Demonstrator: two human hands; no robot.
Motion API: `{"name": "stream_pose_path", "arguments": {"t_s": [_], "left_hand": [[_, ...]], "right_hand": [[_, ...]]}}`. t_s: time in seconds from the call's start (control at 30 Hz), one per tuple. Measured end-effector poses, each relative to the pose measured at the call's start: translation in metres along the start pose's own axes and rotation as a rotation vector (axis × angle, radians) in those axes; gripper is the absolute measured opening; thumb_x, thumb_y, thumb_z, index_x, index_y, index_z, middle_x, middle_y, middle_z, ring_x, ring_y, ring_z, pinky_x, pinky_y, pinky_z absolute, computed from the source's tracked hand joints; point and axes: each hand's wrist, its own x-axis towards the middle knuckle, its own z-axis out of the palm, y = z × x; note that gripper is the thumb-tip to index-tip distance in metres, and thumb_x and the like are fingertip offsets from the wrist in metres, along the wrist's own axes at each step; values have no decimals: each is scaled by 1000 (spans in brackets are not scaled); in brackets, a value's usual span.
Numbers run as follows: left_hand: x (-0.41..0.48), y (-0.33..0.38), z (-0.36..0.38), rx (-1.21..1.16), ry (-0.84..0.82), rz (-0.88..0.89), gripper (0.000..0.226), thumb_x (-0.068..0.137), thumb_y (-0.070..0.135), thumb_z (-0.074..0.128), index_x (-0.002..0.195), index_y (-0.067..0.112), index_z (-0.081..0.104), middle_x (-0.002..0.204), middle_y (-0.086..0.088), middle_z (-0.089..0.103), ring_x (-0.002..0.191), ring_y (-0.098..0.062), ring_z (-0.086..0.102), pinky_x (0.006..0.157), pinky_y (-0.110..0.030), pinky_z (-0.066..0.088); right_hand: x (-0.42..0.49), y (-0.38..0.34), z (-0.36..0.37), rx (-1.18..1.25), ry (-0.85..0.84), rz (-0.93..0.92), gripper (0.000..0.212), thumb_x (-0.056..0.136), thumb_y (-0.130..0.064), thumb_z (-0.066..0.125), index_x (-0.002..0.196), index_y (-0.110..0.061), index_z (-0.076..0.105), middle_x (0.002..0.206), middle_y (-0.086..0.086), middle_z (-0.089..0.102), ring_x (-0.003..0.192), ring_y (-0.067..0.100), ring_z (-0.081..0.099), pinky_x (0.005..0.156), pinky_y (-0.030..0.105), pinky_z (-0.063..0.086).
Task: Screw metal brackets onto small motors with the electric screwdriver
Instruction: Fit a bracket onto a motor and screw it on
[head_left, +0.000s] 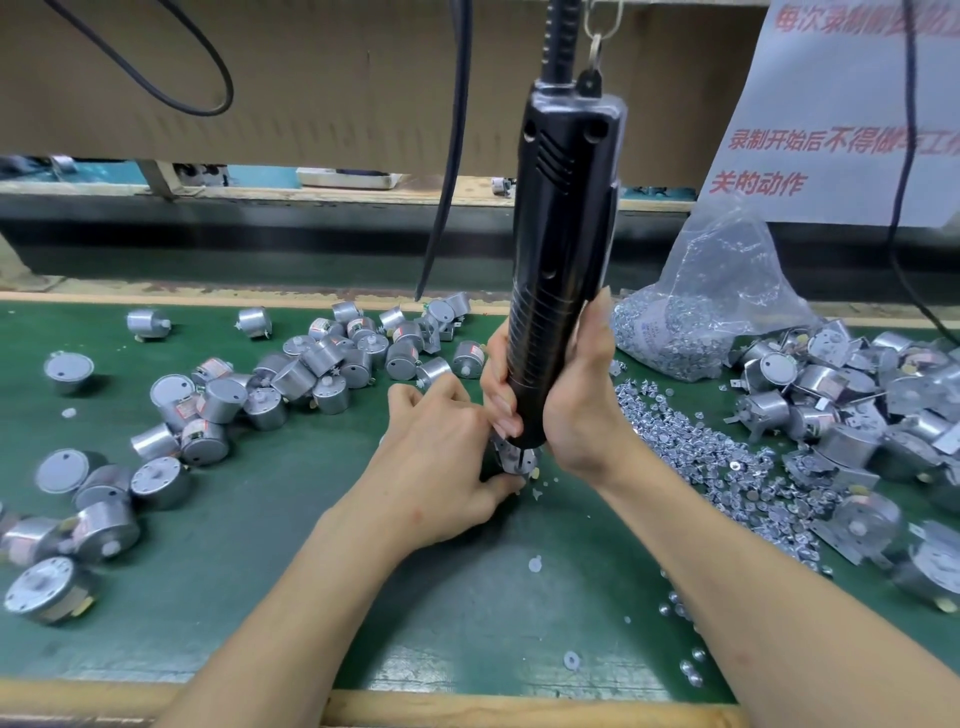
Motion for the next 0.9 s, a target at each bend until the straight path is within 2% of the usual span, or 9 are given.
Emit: {"name": "stream_pose_path", "arguments": {"t_s": [0.4, 0.47, 0.57, 0.63, 0.67, 0.73, 0.8, 0.83, 0.9], "left_hand": [[-1, -2, 5, -15, 37, -11, 40, 80, 64, 58, 91, 26, 58, 94, 5, 50, 106, -14, 34, 88, -38, 27], [0, -2, 6, -13, 43, -15, 39, 79, 63, 59, 89, 25, 57, 93, 5, 51, 105, -14, 35, 88, -38, 28], [-2, -1, 5, -89, 98, 0, 35, 76, 57, 68, 84, 29, 47, 84, 6, 52, 100, -16, 39, 86, -41, 29], [-2, -1, 5, -116, 115, 7, 29, 75, 56, 69, 92, 39, 54, 77, 14, 45, 97, -15, 40, 86, -41, 30], [-2, -1, 5, -106, 105, -1, 33, 75, 58, 68, 103, 41, 61, 76, 17, 43, 98, -13, 39, 87, -40, 29], [0, -2, 8, -89, 72, -23, 51, 75, 63, 65, 121, 40, 62, 78, 21, 43, 99, -10, 37, 87, -38, 26], [0, -2, 10, -98, 74, -26, 55, 75, 65, 62, 123, 40, 61, 79, 23, 46, 101, -10, 36, 86, -36, 23], [-1, -2, 11, -113, 75, -31, 55, 75, 67, 59, 122, 40, 61, 80, 23, 47, 101, -11, 37, 86, -36, 23], [-2, -2, 11, -129, 86, -35, 54, 78, 72, 49, 118, 39, 62, 86, 22, 55, 102, -12, 38, 86, -37, 25]], "right_hand": [[3, 3, 1, -102, 82, -5, 87, 65, -102, 38, 58, -16, 53, 50, 7, 48, 39, 24, 40, 48, 29, 36], [3, 4, -1, -93, 61, -15, 88, 64, -102, 35, 59, -16, 53, 50, 4, 48, 39, 22, 40, 48, 27, 37], [2, 1, -6, -9, -60, -36, 86, 64, -99, 28, 62, -18, 55, 51, 0, 49, 39, 16, 42, 47, 25, 39], [3, -7, -13, 70, -116, -61, 85, 67, -95, 23, 64, -17, 57, 51, 0, 50, 39, 14, 43, 47, 24, 40], [5, -11, -19, 98, -118, -73, 86, 70, -93, 19, 65, -16, 57, 51, 0, 50, 38, 14, 43, 47, 23, 40], [9, -20, -33, 95, -76, -74, 92, 76, -89, 3, 66, -15, 57, 51, 1, 49, 38, 15, 42, 45, 23, 35], [11, -24, -49, 39, -4, -70, 92, 83, -81, -6, 66, -14, 55, 51, 0, 48, 39, 15, 41, 45, 26, 32], [11, -25, -56, 1, 42, -69, 91, 83, -85, -2, 66, -14, 54, 52, -1, 48, 39, 15, 40, 45, 26, 33], [10, -24, -69, -68, 122, -58, 85, 71, -95, 20, 67, -16, 53, 53, -3, 47, 41, 15, 40, 47, 24, 34]]}}
